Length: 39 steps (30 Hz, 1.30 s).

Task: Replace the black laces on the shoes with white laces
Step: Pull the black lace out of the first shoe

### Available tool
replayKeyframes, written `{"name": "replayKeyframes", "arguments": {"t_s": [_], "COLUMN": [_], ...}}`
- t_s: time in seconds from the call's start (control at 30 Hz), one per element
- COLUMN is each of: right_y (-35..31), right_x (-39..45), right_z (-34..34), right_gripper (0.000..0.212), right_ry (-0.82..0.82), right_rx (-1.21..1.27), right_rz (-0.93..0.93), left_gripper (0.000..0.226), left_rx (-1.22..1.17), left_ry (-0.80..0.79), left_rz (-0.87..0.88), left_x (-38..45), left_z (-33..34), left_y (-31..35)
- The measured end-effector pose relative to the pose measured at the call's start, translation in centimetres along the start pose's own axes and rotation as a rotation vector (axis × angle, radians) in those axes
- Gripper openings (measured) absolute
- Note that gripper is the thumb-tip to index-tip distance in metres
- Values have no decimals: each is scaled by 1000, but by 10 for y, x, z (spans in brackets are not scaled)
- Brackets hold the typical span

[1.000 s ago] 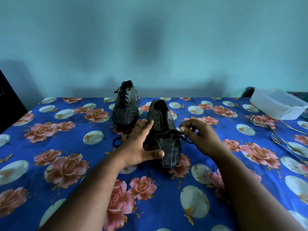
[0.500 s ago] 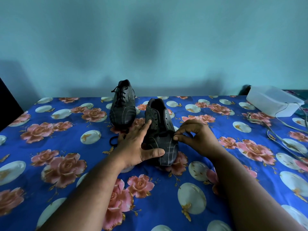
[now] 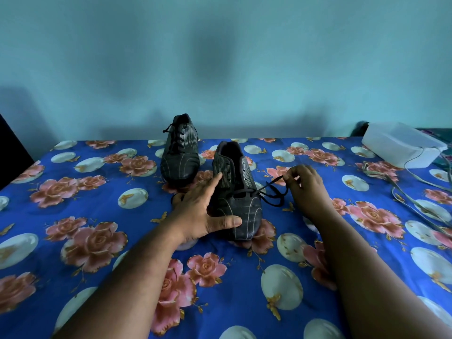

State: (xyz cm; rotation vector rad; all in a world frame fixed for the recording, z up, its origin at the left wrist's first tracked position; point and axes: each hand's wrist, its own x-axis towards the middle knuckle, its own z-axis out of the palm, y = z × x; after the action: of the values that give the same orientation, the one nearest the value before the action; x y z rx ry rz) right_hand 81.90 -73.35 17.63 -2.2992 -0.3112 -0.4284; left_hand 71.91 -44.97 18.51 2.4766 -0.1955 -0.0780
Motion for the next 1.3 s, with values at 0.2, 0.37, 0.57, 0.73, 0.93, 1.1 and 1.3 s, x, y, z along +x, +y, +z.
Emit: {"name": "replayKeyframes", "arguments": {"t_s": [0.2,0.37,0.57,0.73,0.93,1.1,1.3], "right_y": [-29,-30,-17,-6,-26,-27,-10], "right_x": [-15,-15,-6,-1,-13,-13,-2], "right_z": [-2,5,2,4,3,6,2], "right_gripper": [28,8,11,8,33,17,14], "right_ry": [-112,-192,13,-20,-191,-172,74], "right_rx": [163,177,202,45,125,180,252], "right_rz": [-397,-445,-155,-19,-391,-419,49], "left_gripper": [137,136,136,136,136,137,136], "left_rx": [54,52,51,114,204,198,103], "left_ry": [33,30,26,59,103,73,15], "left_rz": [7,11,14,19,11,19,7], "left_x": [3,2,1,3,1,3,4], "left_z": [1,0,-1,-2,-3,-1,0], "left_y": [-2,-2,0,-1,-1,-2,-3]}}
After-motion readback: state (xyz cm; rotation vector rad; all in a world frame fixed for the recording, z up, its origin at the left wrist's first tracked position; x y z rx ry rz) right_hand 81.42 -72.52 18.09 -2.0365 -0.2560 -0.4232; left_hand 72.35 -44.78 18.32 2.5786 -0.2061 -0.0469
